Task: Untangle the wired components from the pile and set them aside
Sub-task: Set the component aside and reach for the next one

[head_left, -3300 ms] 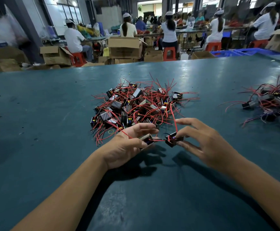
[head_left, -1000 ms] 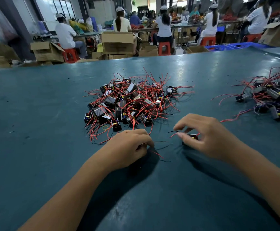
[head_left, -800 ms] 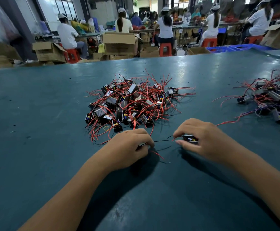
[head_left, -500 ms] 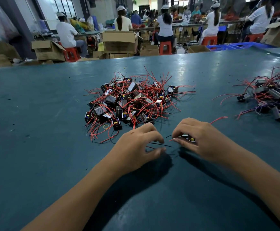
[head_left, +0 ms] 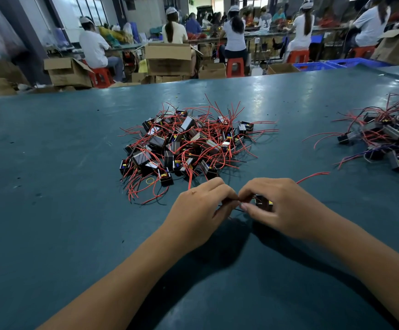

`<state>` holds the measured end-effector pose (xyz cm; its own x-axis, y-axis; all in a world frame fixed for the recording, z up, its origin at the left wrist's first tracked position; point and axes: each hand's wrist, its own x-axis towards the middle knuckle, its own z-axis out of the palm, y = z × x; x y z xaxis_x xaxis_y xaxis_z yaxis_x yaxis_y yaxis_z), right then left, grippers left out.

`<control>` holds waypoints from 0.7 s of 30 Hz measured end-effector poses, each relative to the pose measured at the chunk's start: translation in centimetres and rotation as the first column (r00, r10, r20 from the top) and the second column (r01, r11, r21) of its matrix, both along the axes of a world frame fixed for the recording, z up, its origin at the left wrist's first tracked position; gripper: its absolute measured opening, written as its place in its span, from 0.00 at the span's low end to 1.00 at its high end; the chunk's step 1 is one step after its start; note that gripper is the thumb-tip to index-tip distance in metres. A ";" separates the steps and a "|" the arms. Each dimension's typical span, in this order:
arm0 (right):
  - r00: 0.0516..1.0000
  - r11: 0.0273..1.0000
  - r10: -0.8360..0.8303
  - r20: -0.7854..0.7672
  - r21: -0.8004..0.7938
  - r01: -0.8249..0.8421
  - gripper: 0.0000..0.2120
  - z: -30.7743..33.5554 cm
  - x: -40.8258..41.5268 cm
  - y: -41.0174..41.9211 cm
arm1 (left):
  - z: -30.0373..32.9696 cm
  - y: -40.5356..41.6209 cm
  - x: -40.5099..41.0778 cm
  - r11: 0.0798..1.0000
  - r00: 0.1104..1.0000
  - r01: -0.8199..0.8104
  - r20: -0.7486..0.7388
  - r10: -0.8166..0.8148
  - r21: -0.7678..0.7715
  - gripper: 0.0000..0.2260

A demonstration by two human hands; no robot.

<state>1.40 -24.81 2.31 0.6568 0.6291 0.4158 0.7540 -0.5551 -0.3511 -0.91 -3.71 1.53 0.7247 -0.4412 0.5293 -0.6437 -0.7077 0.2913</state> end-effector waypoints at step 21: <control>0.969 0.956 -0.122 -0.214 0.237 0.172 0.06 -0.6 -0.1 0.3 | 0.6 2.7 1.0 0.968 0.979 0.113 -0.190 -0.070 0.226 0.10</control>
<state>1.28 -24.46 1.71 0.8180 0.4108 0.4026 0.5735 -0.5287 -0.6257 0.07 -1.02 2.13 0.7487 -0.6062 0.2684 -0.6615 -0.7102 0.2409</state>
